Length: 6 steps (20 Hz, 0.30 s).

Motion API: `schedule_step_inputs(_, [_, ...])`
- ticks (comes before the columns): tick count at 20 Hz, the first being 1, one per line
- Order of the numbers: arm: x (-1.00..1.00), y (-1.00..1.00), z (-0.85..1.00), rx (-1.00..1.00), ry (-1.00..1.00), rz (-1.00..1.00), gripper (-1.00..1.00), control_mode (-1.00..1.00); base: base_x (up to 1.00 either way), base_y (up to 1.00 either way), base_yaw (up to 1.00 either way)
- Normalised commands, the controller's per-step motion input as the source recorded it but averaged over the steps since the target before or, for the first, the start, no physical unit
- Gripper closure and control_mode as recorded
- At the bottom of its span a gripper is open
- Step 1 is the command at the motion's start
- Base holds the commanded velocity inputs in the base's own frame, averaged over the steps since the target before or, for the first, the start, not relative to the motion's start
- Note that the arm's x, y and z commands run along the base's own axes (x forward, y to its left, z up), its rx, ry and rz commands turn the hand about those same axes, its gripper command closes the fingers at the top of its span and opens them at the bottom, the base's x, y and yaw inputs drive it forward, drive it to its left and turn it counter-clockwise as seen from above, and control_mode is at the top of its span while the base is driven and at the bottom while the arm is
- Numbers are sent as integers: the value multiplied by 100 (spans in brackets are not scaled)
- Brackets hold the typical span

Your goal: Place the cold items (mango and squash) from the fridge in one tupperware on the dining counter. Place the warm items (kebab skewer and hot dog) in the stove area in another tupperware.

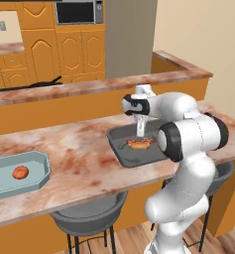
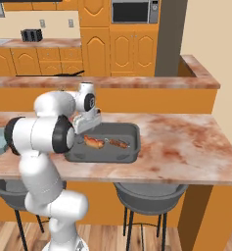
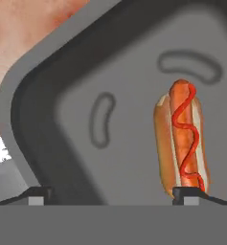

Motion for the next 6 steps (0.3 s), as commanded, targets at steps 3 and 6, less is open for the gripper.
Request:
schedule_step_inputs(3, [-97,20,100,-2,-20,-32,-100,-100,0,0,0])
schedule_step_inputs(6, [-100,2,100,0,-26,-41,-100,-100,0,0,0])
